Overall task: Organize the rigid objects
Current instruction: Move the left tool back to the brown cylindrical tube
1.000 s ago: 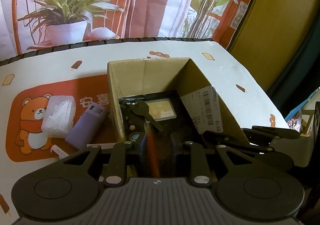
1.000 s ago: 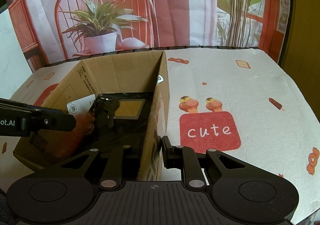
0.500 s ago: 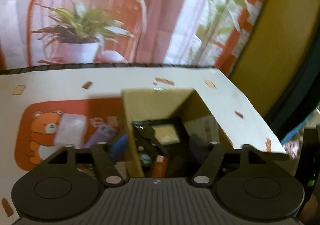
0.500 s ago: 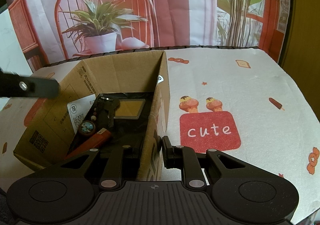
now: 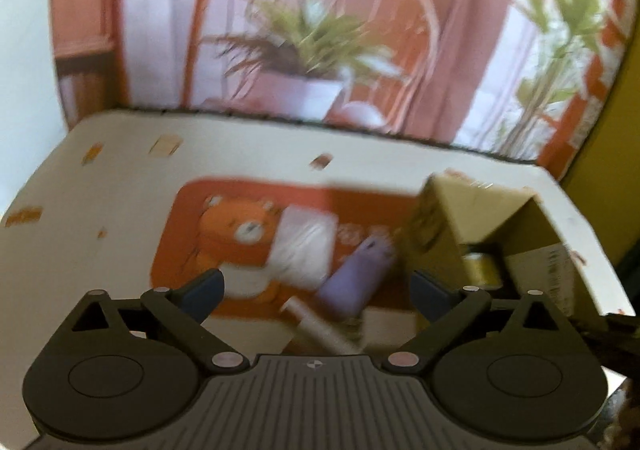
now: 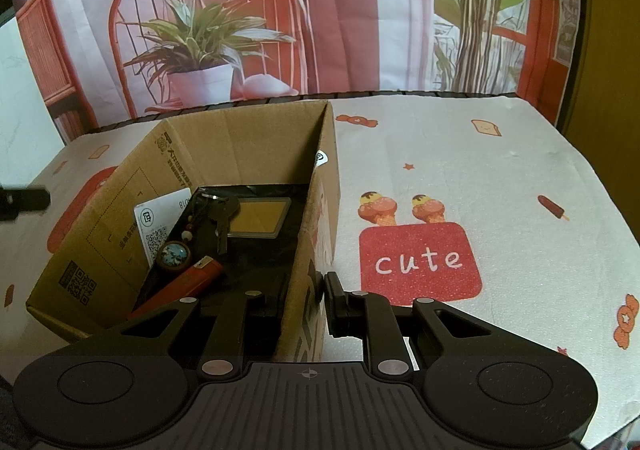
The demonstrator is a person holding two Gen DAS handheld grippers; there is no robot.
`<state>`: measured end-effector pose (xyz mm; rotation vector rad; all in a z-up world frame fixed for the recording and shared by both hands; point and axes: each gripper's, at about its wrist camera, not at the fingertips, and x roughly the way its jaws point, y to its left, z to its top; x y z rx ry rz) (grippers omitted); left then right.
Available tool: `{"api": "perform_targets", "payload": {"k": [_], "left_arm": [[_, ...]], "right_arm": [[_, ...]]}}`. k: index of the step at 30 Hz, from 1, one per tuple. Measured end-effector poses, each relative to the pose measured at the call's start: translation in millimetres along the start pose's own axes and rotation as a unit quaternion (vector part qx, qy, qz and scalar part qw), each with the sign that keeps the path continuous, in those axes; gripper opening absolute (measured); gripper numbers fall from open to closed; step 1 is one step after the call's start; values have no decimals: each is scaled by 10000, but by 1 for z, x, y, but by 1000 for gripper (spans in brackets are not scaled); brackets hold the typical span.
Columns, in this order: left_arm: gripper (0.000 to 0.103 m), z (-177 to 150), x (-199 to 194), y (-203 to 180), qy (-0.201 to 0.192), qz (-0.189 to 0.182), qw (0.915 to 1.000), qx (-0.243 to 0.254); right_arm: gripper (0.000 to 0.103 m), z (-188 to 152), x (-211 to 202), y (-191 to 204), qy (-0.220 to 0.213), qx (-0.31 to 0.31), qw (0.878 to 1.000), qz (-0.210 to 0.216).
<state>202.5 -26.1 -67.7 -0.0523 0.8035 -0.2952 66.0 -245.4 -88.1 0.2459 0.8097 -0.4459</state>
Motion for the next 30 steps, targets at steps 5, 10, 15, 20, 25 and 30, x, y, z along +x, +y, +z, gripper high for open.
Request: {"api": "perform_targets", "payload": {"k": [5,10,15,20,25,30], "left_arm": [[96,-15,10,8,479,5,9983,-342],[83,-24,19,11,980,-183,9917,-812],[70,-31,23,7,1108,-300,9903,-788],[65,-37,31,5,1290,-238,9880,-814],[63,-40,35,3,1313,-210,9884,-728],[56,-40,36,9,1287,-234,9878,-839]], "right_arm": [[18,0,0,-1,-1,8,10000,8],[18,-1,0,-1,-2,6,10000,7],[19,-1,0,-1,-1,7,10000,10],[19,0,0,-1,0,10,10000,10],[19,0,0,-1,3,13,10000,12],[19,0,0,-1,1,11,10000,12]]}}
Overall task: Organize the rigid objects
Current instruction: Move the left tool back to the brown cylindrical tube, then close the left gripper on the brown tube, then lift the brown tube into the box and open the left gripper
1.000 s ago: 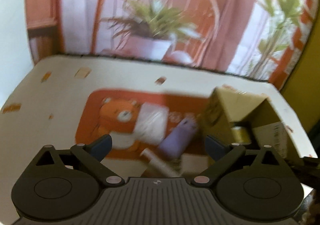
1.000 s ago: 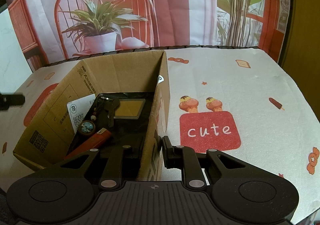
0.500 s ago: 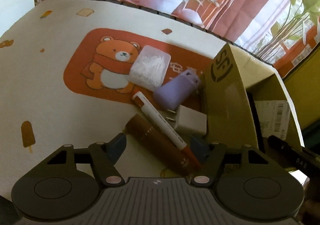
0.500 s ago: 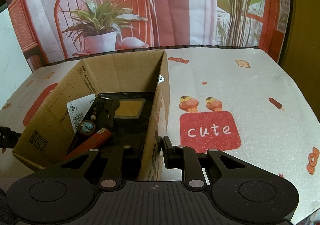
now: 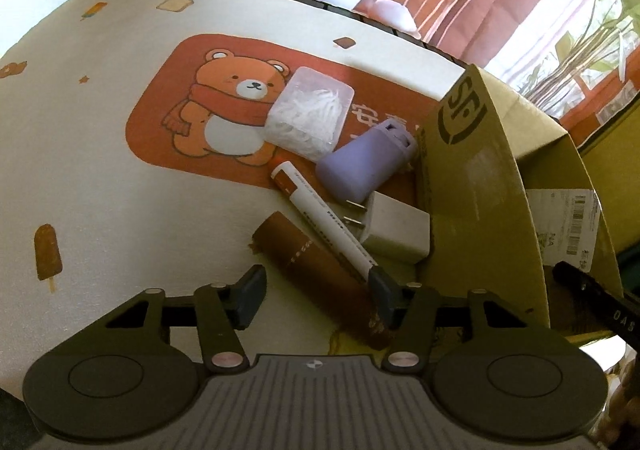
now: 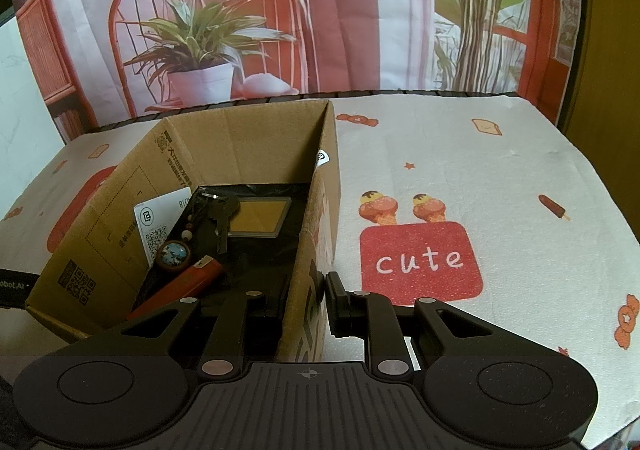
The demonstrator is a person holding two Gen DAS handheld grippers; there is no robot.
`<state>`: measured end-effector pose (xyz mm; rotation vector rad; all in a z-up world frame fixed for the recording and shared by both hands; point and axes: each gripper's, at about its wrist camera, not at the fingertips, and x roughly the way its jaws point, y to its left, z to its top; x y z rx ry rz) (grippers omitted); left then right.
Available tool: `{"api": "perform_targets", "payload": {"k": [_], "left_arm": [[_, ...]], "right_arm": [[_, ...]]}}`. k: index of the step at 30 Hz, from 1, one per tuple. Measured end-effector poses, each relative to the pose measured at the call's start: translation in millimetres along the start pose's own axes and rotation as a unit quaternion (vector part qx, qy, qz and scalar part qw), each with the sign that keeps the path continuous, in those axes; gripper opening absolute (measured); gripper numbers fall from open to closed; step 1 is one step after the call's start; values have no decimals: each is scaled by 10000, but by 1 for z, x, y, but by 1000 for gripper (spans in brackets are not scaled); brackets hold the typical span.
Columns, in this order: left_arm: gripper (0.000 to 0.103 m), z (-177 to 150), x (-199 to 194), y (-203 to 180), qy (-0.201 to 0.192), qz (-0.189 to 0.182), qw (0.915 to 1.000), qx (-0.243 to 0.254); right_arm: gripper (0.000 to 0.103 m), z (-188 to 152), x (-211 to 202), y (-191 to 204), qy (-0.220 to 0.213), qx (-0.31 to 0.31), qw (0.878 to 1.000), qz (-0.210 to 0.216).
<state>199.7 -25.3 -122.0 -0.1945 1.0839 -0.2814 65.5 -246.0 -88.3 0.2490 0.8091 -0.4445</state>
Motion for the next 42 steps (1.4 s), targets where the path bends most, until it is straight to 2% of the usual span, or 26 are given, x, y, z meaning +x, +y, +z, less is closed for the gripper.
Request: {"api": "perform_targets", "payload": {"k": [2,3,5,10,16,20,25,30,35,42], "left_arm": [[53,0,-1,2,-9,-18,10000,-32],[46,0,-2,3,-29,-34,10000,-39],[40,0,-4,4,-53,-49,10000,-14],[26,1,-9,0,-206,156,9994,247],[25,5,-11,4,-359,429,9976,410],[29,4,-8,2,-290,547,9966,544],[27,0,-3,-4,-280,727,9931,872],[24,-2,-6,1,-350,687,9938,798],[24,1,-16,-1,-610,688,9931,734],[24,5,-32,-6,-851,486,9925,734]], "right_arm": [[19,0,0,0,0,-2,10000,-2],[19,0,0,0,-1,-4,10000,-3],[19,0,0,0,-1,-3,10000,-3],[19,0,0,0,-2,-1,10000,-2],[19,0,0,1,-1,2,10000,-3],[19,0,0,0,-3,0,10000,-1],[19,0,0,0,-5,1,10000,0],[19,0,0,-1,-1,3,10000,2],[19,1,0,0,-1,3,10000,1],[19,1,0,0,0,4,10000,4]]}}
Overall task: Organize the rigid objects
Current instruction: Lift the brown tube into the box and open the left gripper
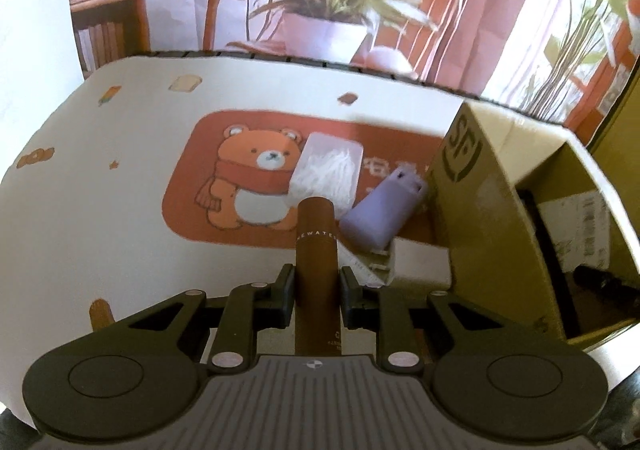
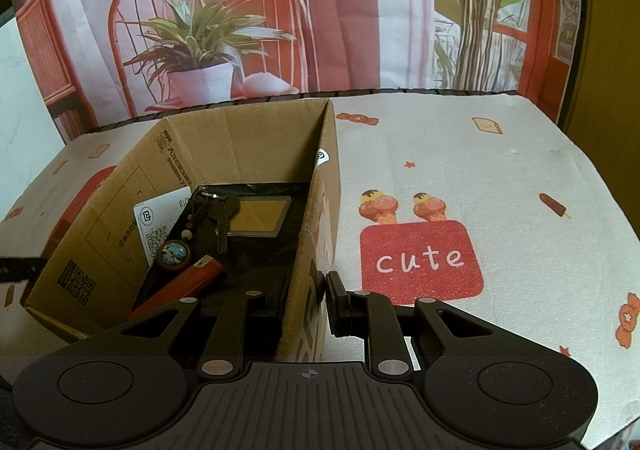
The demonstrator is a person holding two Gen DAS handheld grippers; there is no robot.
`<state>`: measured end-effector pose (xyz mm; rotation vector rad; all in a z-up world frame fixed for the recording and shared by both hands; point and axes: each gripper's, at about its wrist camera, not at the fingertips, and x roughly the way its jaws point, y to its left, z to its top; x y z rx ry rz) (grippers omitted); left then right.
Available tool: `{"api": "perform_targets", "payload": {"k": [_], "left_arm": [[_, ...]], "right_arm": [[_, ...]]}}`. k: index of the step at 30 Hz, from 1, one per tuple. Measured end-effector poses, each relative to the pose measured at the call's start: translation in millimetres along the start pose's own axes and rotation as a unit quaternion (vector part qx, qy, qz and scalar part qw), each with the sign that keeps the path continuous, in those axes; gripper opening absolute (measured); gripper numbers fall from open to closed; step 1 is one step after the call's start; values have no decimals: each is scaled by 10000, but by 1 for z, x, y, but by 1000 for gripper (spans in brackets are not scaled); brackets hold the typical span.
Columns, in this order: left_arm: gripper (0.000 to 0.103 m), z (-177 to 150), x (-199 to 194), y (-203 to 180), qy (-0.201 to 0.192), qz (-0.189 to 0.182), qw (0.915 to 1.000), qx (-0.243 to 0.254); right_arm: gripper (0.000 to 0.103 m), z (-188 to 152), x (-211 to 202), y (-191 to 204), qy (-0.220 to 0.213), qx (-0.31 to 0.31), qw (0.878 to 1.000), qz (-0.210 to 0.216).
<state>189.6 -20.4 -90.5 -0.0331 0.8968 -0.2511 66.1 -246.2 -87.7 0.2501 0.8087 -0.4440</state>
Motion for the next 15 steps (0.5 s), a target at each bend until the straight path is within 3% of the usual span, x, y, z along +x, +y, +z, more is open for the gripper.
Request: {"api": "perform_targets", "payload": {"k": [7,15], "left_arm": [[24,26,-28,-5,-444,-298,9985,-95],[24,47,-45,-63,-669,-1313,9873,587]], "right_arm": [[19,0,0,0,-4,-4,10000,-5],[19,0,0,-1,-1,-2,10000,-1]]}}
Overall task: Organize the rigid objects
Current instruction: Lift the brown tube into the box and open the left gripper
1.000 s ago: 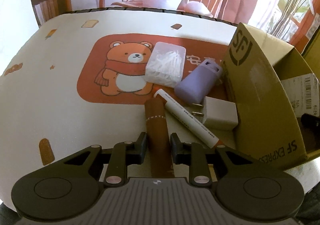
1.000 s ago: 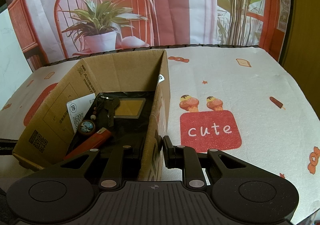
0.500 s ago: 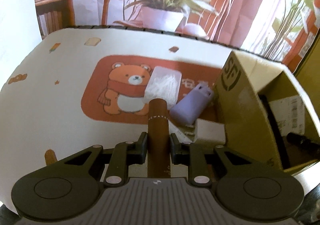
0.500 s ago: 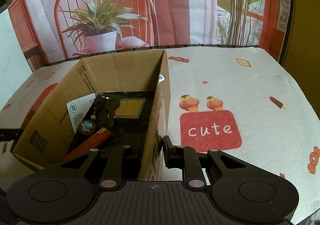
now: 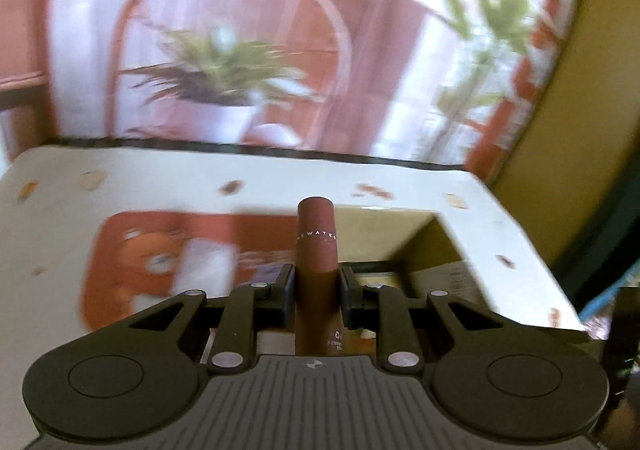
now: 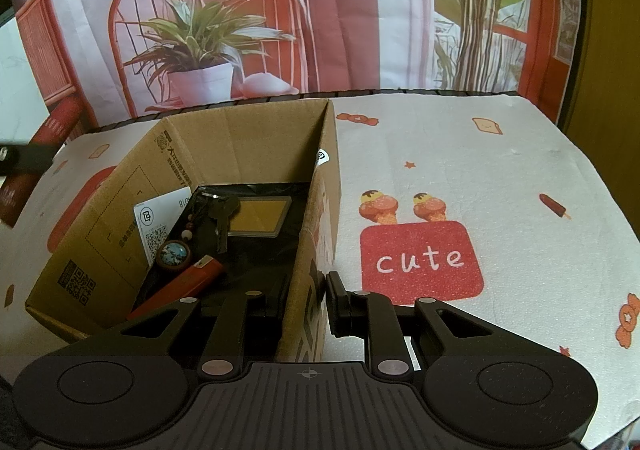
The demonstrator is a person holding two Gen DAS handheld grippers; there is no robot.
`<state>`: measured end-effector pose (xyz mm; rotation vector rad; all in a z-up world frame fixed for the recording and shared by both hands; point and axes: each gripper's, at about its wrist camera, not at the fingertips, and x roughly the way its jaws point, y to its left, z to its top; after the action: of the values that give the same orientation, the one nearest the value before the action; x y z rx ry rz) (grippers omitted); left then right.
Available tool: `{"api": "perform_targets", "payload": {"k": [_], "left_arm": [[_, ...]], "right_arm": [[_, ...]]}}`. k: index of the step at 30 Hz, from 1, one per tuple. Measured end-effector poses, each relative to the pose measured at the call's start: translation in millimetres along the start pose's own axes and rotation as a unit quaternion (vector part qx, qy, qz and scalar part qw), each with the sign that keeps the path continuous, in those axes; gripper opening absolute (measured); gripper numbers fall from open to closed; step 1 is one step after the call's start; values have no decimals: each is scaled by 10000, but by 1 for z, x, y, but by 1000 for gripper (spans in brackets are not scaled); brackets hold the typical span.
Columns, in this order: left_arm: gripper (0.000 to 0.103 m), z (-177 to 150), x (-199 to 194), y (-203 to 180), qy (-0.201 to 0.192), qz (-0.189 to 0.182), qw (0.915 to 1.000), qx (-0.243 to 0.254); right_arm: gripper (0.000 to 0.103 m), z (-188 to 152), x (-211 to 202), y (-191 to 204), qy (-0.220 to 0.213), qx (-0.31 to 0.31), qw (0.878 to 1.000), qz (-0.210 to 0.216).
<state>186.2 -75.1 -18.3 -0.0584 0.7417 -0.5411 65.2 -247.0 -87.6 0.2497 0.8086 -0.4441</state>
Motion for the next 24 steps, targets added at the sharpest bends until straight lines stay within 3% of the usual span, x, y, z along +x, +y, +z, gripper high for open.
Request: {"api": "perform_targets", "payload": {"k": [8,14,24], "left_arm": [[24,-7,35,-44,436,-795,9955,283],[24,-20,65,-49,982,-832,9914,238],[24,-26,87,-47,1350,-795,9871,339]], "right_arm": [[19,0,0,1,1,-7,10000,-4],[19,0,0,1,0,-6,10000,-3],[19,0,0,1,0,-4,10000,-2]]}}
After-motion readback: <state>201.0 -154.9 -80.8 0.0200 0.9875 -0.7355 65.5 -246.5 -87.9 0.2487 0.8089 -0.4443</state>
